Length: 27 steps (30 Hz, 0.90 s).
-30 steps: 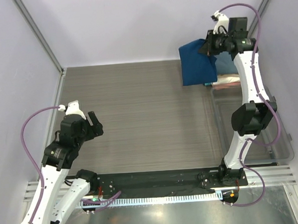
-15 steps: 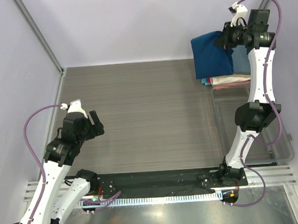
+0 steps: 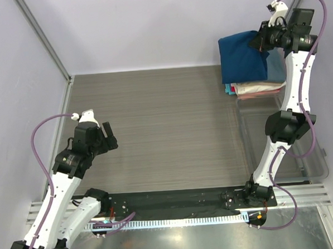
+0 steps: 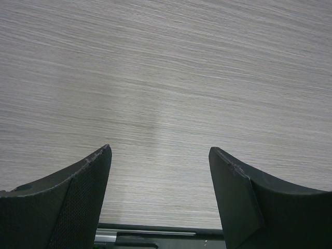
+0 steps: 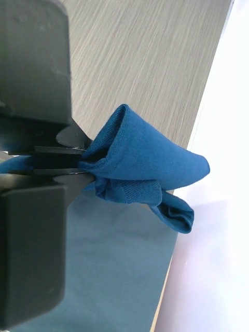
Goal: Fold and stack the t-shirts
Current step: Neatly place the folded tshirt to the corner
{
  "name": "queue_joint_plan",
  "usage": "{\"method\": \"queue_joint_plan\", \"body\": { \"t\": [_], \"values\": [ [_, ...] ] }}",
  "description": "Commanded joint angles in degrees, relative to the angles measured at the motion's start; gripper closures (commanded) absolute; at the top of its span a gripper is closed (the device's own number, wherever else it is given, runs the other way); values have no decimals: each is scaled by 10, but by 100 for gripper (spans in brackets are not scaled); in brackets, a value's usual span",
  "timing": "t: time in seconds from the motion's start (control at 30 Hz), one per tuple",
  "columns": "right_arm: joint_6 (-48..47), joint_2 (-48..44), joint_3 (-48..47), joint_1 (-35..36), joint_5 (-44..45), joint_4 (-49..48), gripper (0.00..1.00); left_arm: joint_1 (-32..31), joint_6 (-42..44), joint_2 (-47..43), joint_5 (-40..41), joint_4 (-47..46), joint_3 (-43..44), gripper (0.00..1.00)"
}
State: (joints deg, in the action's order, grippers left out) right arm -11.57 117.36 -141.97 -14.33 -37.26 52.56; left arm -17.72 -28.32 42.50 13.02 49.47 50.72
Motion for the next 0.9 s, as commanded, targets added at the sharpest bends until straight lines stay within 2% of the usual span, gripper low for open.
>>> {"method": "queue_joint_plan", "body": {
  "t": [0.0,0.37,0.63,0.87],
  "values": [
    [-9,5,-31,-15,-40,-24,99,-1,-6,-6,8,-25,0,23],
    [-24,58,-67,-45,-50,-38,99,-1,-7,10,15,-21,0,23],
    [-23,90,-74,-76,-66,-97,99,-1,-8,20,19,-19,1,23],
    [36,128,-91,-112,-141,-200,99,0,-10,28,28,-15,3,24]
  ]
}}
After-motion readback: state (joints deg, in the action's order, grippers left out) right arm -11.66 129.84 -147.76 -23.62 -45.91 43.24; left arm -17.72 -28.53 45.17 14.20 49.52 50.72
